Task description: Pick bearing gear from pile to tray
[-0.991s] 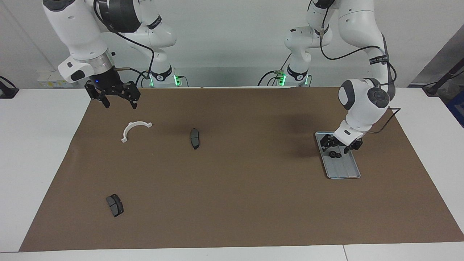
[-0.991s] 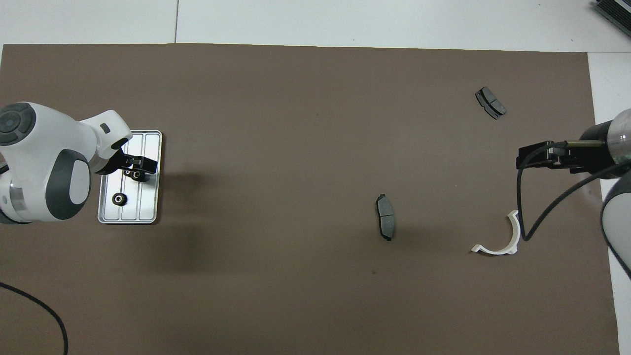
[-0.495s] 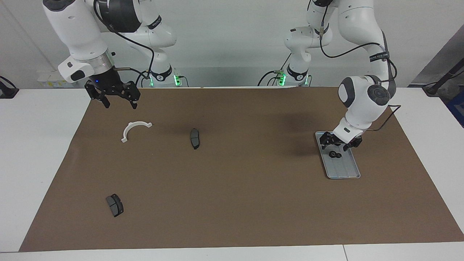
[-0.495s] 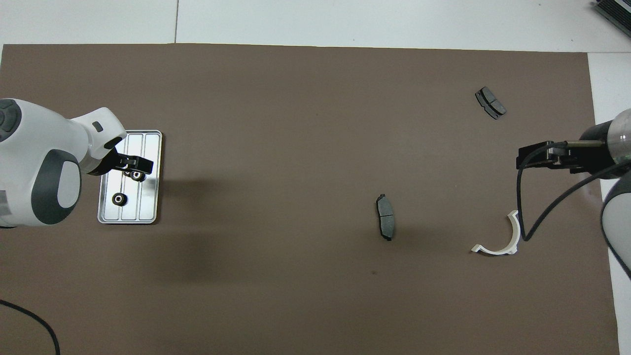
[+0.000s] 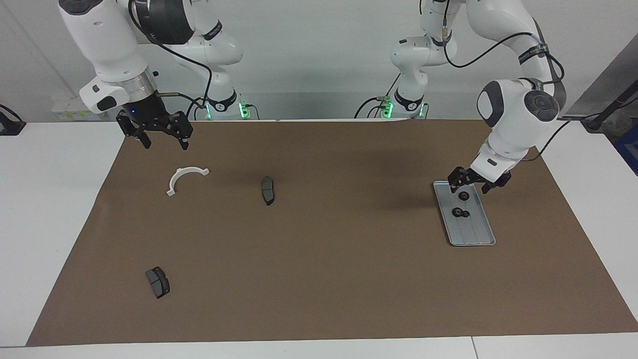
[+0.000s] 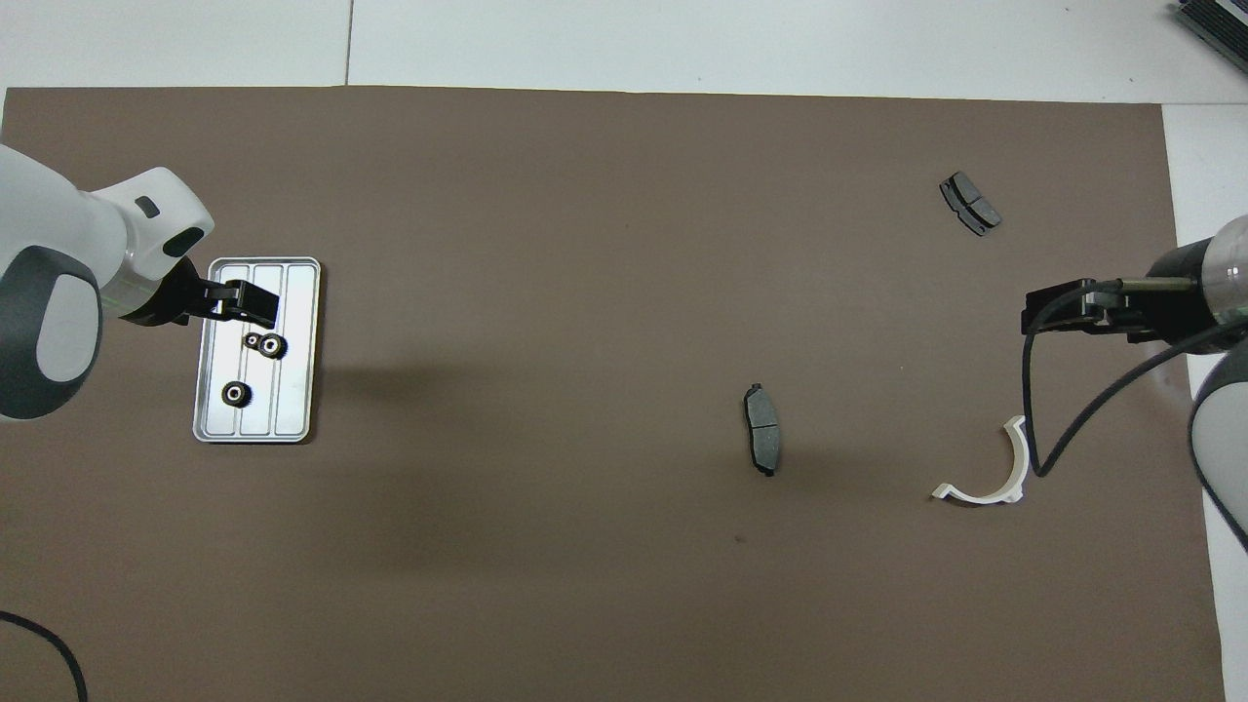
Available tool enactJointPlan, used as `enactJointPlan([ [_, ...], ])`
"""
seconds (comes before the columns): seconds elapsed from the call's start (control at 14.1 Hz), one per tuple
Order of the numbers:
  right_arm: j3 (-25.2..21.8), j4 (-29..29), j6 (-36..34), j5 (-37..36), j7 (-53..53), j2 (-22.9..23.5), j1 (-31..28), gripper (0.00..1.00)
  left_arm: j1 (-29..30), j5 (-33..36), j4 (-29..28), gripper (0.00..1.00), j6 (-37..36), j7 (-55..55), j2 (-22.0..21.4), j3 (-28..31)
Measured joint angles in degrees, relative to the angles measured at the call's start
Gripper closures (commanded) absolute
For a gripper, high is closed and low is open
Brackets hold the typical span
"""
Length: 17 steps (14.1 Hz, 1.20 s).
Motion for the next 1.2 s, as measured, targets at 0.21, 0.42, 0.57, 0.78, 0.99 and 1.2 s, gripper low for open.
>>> enactJointPlan([
  [0.21, 0.0, 0.0, 0.0, 0.0, 0.0, 0.0, -0.01, 0.0, -0.54, 0.0, 3.37, 0.0, -2.85, -0.33, -0.81, -0.06],
  [0.42, -0.01, 0.17, 0.0, -0.04, 0.0, 0.0, -0.01, 0.0, -0.58, 0.0, 3.94, 0.0, -3.39, -0.34, -2.08, -0.04],
  [0.57, -0.05, 0.43, 0.0, -0.05, 0.0, -0.01, -0.01, 0.0, -0.59, 0.0, 3.94, 0.0, -3.39, -0.34, -2.11, -0.02],
  [0.78, -0.05, 0.5, 0.0, -0.05, 0.0, -0.01, -0.01, 0.0, -0.59, 0.0, 3.92, 0.0, -3.36, -0.34, -2.09, -0.01],
  [0.99, -0.05, 0.69, 0.0, -0.28, 0.0, -0.01, -0.01, 0.0, -0.6, 0.0, 3.91, 0.0, -3.35, -0.34, -2.09, -0.01],
  [1.2, -0.01, 0.95, 0.0, -1.03, 0.0, -0.01, 0.0, 0.0, -0.61, 0.0, 3.9, 0.0, -3.26, -0.34, -2.09, -0.01],
])
